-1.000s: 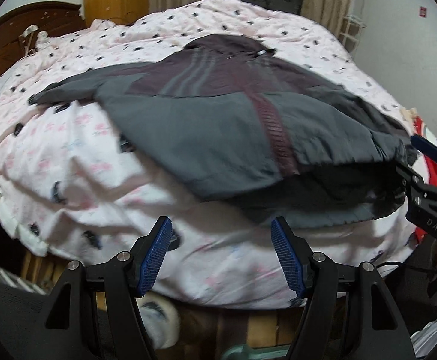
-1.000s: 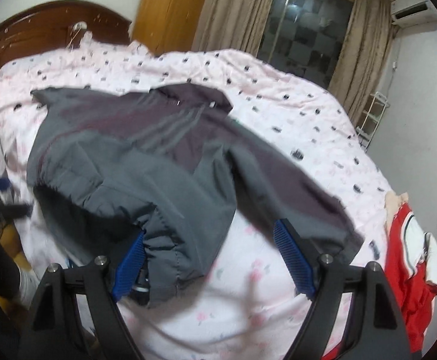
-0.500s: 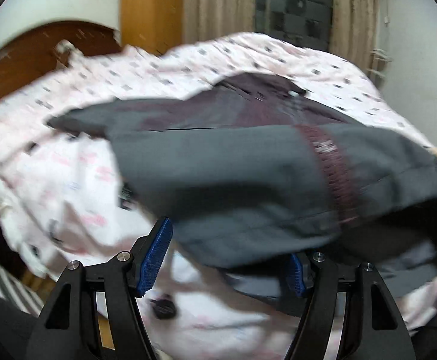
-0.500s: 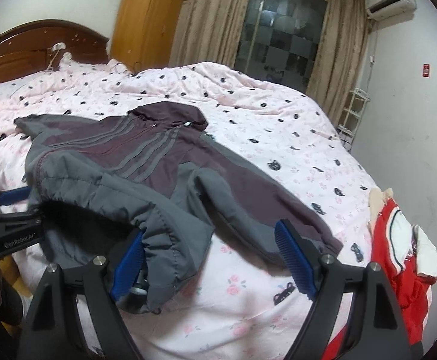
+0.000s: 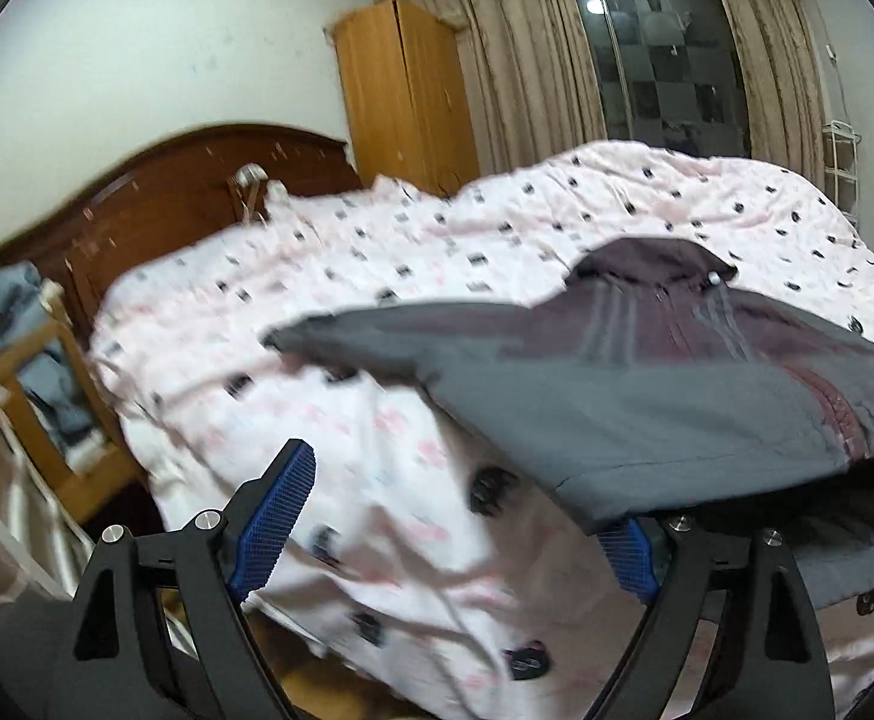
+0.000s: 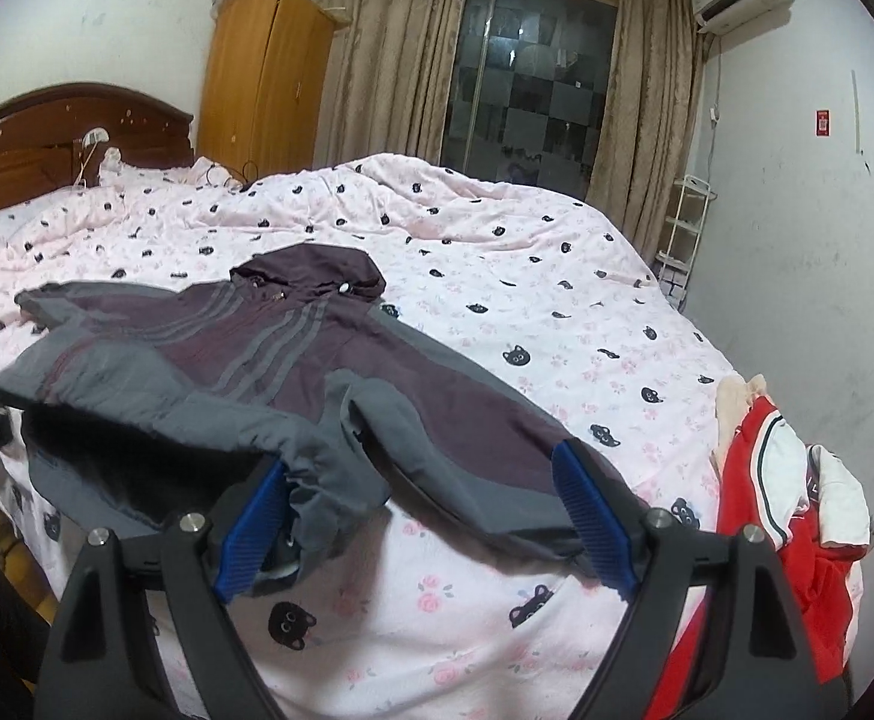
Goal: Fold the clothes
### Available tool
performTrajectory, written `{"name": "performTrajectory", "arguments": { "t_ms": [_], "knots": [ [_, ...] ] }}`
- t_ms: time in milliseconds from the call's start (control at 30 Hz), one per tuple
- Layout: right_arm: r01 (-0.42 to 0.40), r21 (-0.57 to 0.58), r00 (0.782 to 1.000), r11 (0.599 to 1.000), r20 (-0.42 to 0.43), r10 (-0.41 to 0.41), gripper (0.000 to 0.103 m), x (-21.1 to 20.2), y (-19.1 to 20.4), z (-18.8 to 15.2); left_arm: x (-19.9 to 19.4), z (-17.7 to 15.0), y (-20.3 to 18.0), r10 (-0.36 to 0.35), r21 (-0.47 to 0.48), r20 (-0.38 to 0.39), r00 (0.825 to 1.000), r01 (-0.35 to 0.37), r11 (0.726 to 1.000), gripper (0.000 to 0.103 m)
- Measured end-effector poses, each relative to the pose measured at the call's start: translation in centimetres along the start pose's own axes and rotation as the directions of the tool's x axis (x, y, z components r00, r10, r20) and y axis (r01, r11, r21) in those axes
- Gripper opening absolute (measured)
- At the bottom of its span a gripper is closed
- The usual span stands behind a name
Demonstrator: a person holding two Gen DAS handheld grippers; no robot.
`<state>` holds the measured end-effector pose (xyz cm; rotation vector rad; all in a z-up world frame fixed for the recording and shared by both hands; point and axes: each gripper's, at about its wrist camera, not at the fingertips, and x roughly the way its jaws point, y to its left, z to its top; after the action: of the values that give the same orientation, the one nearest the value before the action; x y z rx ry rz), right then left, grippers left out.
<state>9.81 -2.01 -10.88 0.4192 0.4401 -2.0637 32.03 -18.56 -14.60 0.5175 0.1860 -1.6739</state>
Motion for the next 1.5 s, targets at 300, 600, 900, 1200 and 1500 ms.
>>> {"name": "performTrajectory", "arguments": {
  "t_ms": [300,600,900,1200,1500],
  "knots": [
    [-0.006,0.072,1.0,0.997,-0.022,0.008,0.09,0.0,-2.6,0.5,1.3,1.1,3.0,0.064,0.113,-0.184,0.981,-0.044,0.993,0.092],
    [-0.015,0.06,0.995,0.998,-0.099,0.021,0.091,0.7,-3.3,-1.0,2.9,2.7,7.9,0.038,0.157,-0.305,0.952,0.01,0.987,0.093],
    [-0.113,-0.073,0.953,0.991,-0.291,0.087,0.091,2.9,0.1,-5.9,8.1,-0.8,11.4,-0.113,-0.124,-0.607,0.787,0.047,0.991,0.092],
    [-0.19,-0.201,0.886,0.961,-0.457,0.079,0.091,5.1,2.7,-10.1,10.0,-3.2,13.5,-0.208,-0.321,-0.679,0.704,-0.029,0.947,0.092],
    [-0.308,-0.103,0.83,0.946,-0.515,0.214,0.091,3.5,-0.4,-10.0,9.5,-2.7,13.3,-0.182,-0.245,-0.711,0.68,0.003,0.969,0.092]
  ]
}}
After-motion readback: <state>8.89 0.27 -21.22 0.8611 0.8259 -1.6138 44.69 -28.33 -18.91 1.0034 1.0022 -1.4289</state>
